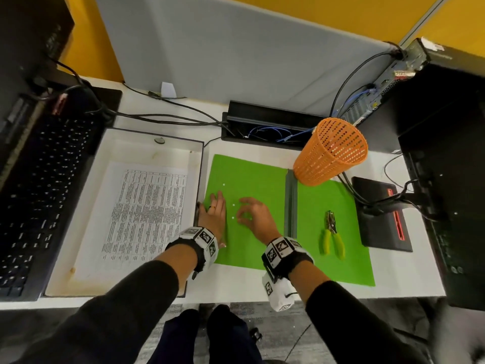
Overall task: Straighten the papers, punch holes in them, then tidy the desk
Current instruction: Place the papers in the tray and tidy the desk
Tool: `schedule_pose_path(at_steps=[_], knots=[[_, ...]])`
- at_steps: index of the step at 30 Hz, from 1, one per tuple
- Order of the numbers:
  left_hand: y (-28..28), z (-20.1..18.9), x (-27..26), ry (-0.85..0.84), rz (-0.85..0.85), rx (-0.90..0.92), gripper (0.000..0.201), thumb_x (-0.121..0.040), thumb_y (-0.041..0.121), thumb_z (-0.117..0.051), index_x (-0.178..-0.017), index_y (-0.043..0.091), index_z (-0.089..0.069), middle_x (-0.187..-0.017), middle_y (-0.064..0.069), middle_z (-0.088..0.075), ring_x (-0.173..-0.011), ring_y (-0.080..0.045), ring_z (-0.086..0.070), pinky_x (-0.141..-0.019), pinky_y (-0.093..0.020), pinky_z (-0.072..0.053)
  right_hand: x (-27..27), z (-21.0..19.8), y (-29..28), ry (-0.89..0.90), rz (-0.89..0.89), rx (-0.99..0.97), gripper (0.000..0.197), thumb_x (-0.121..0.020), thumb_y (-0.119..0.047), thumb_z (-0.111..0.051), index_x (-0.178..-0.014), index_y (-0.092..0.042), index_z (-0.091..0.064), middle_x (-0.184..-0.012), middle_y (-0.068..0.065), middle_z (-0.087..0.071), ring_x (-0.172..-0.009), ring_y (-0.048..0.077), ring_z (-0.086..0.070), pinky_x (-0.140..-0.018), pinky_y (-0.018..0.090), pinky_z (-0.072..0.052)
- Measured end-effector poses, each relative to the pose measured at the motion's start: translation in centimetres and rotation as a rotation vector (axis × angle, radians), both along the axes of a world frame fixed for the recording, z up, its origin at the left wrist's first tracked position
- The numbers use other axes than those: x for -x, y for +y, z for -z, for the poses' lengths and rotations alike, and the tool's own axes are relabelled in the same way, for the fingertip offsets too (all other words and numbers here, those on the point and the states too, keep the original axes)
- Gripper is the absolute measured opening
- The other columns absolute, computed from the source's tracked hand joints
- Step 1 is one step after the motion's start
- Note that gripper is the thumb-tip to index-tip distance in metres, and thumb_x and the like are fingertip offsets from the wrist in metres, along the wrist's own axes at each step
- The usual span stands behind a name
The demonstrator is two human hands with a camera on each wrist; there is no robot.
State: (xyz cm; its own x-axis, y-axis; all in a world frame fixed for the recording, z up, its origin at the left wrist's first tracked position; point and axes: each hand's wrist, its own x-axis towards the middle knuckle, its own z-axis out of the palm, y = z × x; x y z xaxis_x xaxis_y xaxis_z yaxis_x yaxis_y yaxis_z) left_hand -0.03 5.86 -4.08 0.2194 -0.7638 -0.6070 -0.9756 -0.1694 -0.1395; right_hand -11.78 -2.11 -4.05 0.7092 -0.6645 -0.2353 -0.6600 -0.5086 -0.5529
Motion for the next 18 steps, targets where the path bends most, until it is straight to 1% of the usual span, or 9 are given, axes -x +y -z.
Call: schedule_pose_path(at_steps=[2, 5, 9, 13, 15, 18], knots=[[0.0, 0.0, 0.0, 0.003, 0.000, 0.002, 0.130, -0.073, 0.063, -0.066, -0.147, -0.004, 0.017, -0.155, -0.022, 0.019, -0.146, -0.036, 0.006, -0.114, -0.053, -0.019, 0.1, 1.6, 1.2, 0.015, 0.024, 0.005, 0.007, -0.075, -0.009, -0.072, -0.081, -0.013, -0.070, -0.132, 0.007, -0.056, -0.124, 0.024, -0.049, -0.106, 0.049, -0.035], [0.0, 0.1, 0.0, 0.002, -0.001, -0.009, 0.129, -0.074, 0.063, -0.065, -0.147, -0.004, 0.017, -0.155, -0.022, 0.019, -0.146, -0.036, 0.006, -0.114, -0.053, -0.019, -0.1, 2.7, 1.7, -0.009, 0.059, 0.017, 0.006, -0.077, -0.010, -0.070, -0.082, -0.014, -0.069, -0.135, 0.008, -0.053, -0.129, 0.026, -0.044, -0.107, 0.054, -0.033], [-0.2, 0.1, 0.1, -0.011, -0.005, -0.033, 0.130, -0.073, 0.064, -0.064, -0.146, -0.004, 0.019, -0.155, -0.022, 0.020, -0.145, -0.036, 0.007, -0.114, -0.053, -0.019, -0.5, 3.3, 1.7, -0.051, 0.098, 0.025, 0.012, -0.078, -0.010, -0.068, -0.089, -0.014, -0.067, -0.130, 0.011, -0.056, -0.125, 0.028, -0.048, -0.104, 0.056, -0.036], [-0.3, 0.2, 0.2, -0.008, -0.010, -0.038, 0.131, -0.072, 0.063, -0.066, -0.146, -0.004, 0.019, -0.155, -0.023, 0.020, -0.145, -0.037, 0.007, -0.114, -0.055, -0.018, -0.8, 3.7, 2.0, -0.061, 0.118, 0.067, 0.012, -0.079, -0.008, -0.067, -0.089, -0.012, -0.068, -0.127, 0.012, -0.058, -0.121, 0.029, -0.051, -0.100, 0.055, -0.040], [-0.3, 0.2, 0.2, -0.005, -0.014, -0.036, 0.131, -0.072, 0.062, -0.067, -0.146, -0.005, 0.019, -0.155, -0.023, 0.019, -0.145, -0.037, 0.007, -0.114, -0.054, -0.018, -1.0, 3.7, 2.1, -0.057, 0.129, 0.083, 0.009, -0.079, -0.007, -0.067, -0.088, -0.009, -0.069, -0.127, 0.013, -0.058, -0.122, 0.031, -0.050, -0.101, 0.055, -0.039], [-0.4, 0.2, 0.1, -0.002, -0.014, -0.044, 0.130, -0.073, 0.062, -0.066, -0.146, -0.005, 0.019, -0.154, -0.023, 0.020, -0.145, -0.037, 0.007, -0.114, -0.055, -0.017, -1.1, 3.7, 2.2, -0.054, 0.146, 0.087, 0.006, -0.081, -0.008, -0.065, -0.086, -0.007, -0.069, -0.129, 0.013, -0.057, -0.128, 0.031, -0.045, -0.104, 0.057, -0.035]])
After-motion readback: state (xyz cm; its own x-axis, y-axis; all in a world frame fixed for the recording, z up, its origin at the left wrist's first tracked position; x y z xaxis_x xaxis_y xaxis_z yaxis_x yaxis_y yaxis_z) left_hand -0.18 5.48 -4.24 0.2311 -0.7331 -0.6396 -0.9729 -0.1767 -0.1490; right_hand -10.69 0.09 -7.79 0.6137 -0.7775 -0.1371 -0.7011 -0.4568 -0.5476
